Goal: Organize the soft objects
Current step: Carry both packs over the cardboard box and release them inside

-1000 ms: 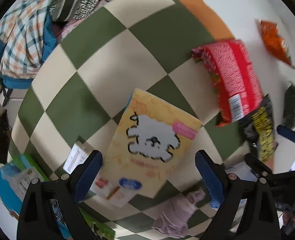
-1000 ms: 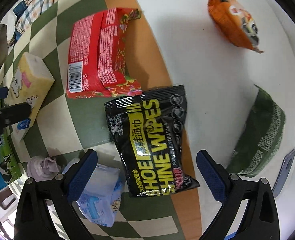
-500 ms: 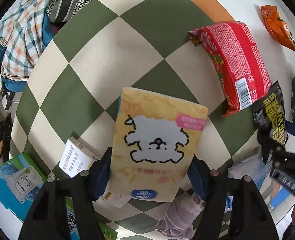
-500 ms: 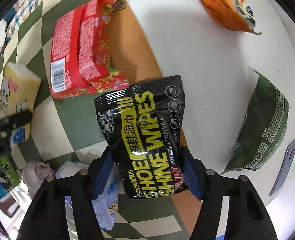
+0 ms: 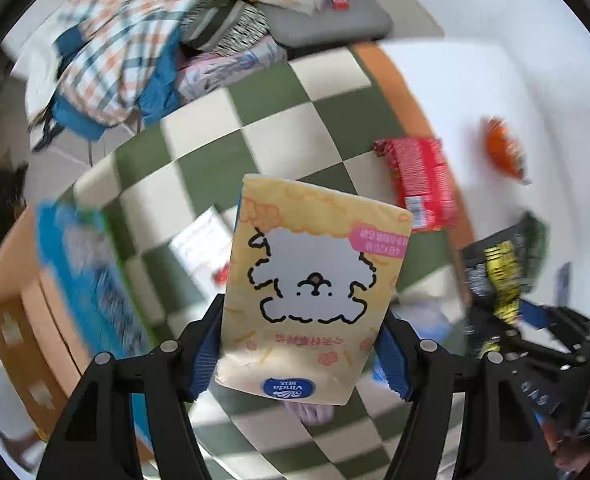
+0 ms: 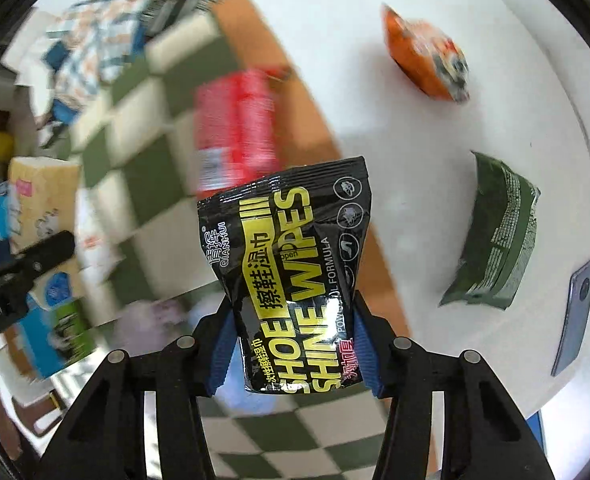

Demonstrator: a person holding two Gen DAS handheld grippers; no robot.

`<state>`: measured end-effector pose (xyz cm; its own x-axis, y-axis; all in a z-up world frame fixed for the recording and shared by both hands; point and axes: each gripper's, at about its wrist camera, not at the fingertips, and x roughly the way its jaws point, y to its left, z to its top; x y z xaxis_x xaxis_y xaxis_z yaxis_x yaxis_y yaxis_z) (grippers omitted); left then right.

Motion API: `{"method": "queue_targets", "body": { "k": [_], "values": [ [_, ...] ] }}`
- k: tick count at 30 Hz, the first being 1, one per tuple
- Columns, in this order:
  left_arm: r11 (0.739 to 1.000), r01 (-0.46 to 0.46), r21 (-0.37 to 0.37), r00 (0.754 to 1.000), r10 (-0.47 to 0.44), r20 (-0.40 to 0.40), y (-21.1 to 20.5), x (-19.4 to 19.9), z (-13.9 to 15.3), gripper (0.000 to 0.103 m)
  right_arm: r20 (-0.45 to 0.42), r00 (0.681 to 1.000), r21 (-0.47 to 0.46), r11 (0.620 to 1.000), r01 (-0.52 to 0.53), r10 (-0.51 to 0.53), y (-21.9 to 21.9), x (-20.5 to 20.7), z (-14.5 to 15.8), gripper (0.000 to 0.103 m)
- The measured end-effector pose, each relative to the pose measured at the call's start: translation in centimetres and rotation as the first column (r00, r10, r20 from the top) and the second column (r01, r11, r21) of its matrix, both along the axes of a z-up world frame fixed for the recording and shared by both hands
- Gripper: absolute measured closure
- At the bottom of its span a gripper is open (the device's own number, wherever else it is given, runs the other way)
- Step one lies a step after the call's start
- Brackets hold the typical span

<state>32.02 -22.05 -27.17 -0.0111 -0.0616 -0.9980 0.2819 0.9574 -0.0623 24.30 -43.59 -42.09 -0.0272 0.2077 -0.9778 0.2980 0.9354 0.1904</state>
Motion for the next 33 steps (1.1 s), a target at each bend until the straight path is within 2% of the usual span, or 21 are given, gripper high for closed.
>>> {"method": "queue_targets", "body": {
  "k": [4,7,11,16,19,23,26,29,33],
  "values": [
    [0.994,-0.076,-0.073,0.995,0.081,0.058,4.6,-3.3,4.6,0.039,0.09,0.993,0.05,0.995,-0.084,0.079,4.7,-0.2,6.3,0.049],
    [0.983,-0.151,-0.105,0.983,0.16,0.086,10.3,-6.0,7.7,0.042,0.146,0.979,0.102,0.982,-0.157,0.141,7.4,0.5,12.5,0.049],
    [0.958,-0.251,-0.137,0.959,0.266,0.098,16.8,-9.0,10.2,0.042,0.205,0.956,0.164,0.955,-0.247,0.212,15.1,0.5,15.8,0.049],
    [0.924,-0.346,-0.163,0.925,0.365,0.104,24.7,-9.3,10.4,0.043,0.239,0.924,0.191,0.919,-0.345,0.298,24.2,0.0,19.1,0.049],
    [0.911,-0.382,-0.155,0.909,0.401,0.118,28.9,-8.2,10.3,0.043,0.228,0.916,0.196,0.906,-0.374,0.329,28.6,0.4,19.9,0.049],
    [0.889,-0.426,-0.166,0.892,0.444,0.089,33.4,-5.2,8.3,0.043,0.217,0.913,0.18,0.905,-0.385,0.345,34.1,2.9,19.0,0.049],
    [0.87,-0.459,-0.18,0.881,0.472,0.036,36.1,-2.9,6.0,0.043,0.183,0.923,0.187,0.91,-0.37,0.338,37.7,5.4,17.0,0.049],
    [0.852,-0.487,-0.191,0.87,0.493,-0.02,38.0,-0.4,3.4,0.043,0.16,0.925,0.153,0.917,-0.369,0.345,40.4,7.7,14.9,0.049],
    [0.853,-0.487,-0.19,0.873,0.483,-0.068,39.3,2.1,0.6,0.043,0.123,0.931,0.124,0.925,-0.359,0.344,42.9,10.1,12.6,0.049]
  ]
}}
